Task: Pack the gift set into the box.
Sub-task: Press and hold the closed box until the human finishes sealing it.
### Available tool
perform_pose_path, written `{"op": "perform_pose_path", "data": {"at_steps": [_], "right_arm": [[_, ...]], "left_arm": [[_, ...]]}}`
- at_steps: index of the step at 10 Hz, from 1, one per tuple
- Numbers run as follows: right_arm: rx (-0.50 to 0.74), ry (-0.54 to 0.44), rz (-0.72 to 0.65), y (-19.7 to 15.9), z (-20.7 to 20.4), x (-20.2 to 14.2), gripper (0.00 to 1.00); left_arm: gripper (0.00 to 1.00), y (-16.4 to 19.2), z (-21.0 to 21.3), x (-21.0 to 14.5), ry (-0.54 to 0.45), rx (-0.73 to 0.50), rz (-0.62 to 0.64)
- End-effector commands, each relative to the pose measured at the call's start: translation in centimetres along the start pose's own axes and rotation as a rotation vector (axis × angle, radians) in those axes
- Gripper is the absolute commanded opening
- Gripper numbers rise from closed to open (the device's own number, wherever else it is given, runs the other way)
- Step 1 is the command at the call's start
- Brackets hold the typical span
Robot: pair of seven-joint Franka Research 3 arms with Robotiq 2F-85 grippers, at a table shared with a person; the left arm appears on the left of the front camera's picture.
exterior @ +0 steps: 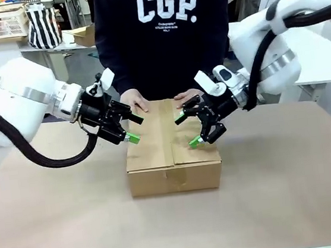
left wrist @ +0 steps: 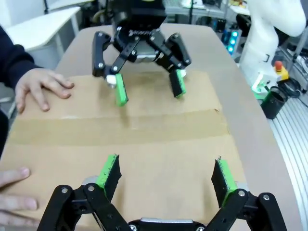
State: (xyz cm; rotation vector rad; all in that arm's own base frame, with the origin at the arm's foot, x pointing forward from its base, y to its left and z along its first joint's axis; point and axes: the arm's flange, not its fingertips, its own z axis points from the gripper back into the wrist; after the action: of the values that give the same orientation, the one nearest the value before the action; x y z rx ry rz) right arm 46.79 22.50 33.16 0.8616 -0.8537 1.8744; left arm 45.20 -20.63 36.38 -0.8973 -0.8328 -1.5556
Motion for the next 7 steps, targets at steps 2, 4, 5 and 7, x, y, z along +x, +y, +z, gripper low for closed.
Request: {"op": "perform_pose_path", "data": {"at_steps": [2,4,5,7], "right_arm": [[-0.037,-0.139,-0.124,-1.2,0.0,-2.7,1.00],[-0.117,-0.232,-0.253,-1.1,0.6,-3.1,1.00],[-0.139,-0.192,-0.319,-1.0,0.5,-3.6,1.00],[-0.198,-0.110,-0.399,-0.7,0.5,-3.7,1.00]], "left_arm": [[1.00,0.7,-0.8,-0.9,-0.059,-0.028,-0.103],[1.00,0.2,-2.1,-1.5,-0.010,-0.040,-0.111],[1.00,0.2,-2.7,-1.8,-0.003,-0.053,-0.096],[1.00,0.1,-3.8,-2.4,0.005,-0.053,-0.076]]}}
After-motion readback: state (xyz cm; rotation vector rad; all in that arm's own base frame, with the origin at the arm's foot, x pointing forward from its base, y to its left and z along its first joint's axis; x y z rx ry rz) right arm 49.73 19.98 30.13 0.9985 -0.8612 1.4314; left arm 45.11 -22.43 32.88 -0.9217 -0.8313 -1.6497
